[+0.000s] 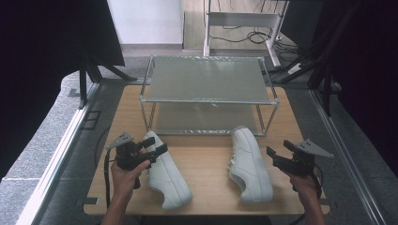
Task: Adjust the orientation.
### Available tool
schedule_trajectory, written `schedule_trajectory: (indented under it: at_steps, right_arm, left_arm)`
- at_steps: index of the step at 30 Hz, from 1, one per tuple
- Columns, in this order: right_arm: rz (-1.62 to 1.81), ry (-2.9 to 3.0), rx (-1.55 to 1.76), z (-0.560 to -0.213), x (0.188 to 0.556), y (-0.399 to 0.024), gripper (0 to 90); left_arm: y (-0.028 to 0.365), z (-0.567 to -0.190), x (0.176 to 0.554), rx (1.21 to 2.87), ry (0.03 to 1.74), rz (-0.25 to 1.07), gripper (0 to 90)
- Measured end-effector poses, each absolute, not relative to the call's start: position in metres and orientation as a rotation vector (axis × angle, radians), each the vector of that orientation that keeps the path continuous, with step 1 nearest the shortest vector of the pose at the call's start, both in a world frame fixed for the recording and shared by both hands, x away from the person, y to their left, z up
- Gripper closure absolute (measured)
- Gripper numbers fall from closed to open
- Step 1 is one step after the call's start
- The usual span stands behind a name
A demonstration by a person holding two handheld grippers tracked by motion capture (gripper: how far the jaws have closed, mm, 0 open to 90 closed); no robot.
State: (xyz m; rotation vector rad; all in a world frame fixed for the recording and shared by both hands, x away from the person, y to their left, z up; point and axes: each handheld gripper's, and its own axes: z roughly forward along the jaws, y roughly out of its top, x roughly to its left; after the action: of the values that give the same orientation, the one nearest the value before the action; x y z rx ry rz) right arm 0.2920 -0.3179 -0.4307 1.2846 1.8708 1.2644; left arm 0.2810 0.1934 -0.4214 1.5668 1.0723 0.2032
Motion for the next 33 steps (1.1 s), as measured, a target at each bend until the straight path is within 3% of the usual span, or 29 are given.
schedule_trajectory:
  at_steps: [12,18,24,29,33]
  right_arm:
    - [1.273,1.885,1.296,-0.435,0.294,-0.321,30.0]
    - [1.416,1.943,1.276,-0.431,0.297,-0.308,30.5]
    - [1.398,2.006,1.211,-0.432,0.295,-0.294,29.6]
    - [1.409,2.028,1.207,-0.432,0.29,-0.29,29.5]
    - [1.404,2.005,1.211,-0.431,0.291,-0.287,29.5]
  left_arm:
    - [0.197,-0.42,0.275,1.561,1.06,0.192,29.9]
    - [0.198,-0.417,0.266,1.577,1.046,0.221,46.8]
    - [0.191,-0.415,0.267,1.594,0.977,0.157,65.1]
    - [0.198,-0.416,0.269,1.603,1.034,0.177,79.4]
    - [0.214,-0.416,0.268,1.574,1.091,0.174,85.8]
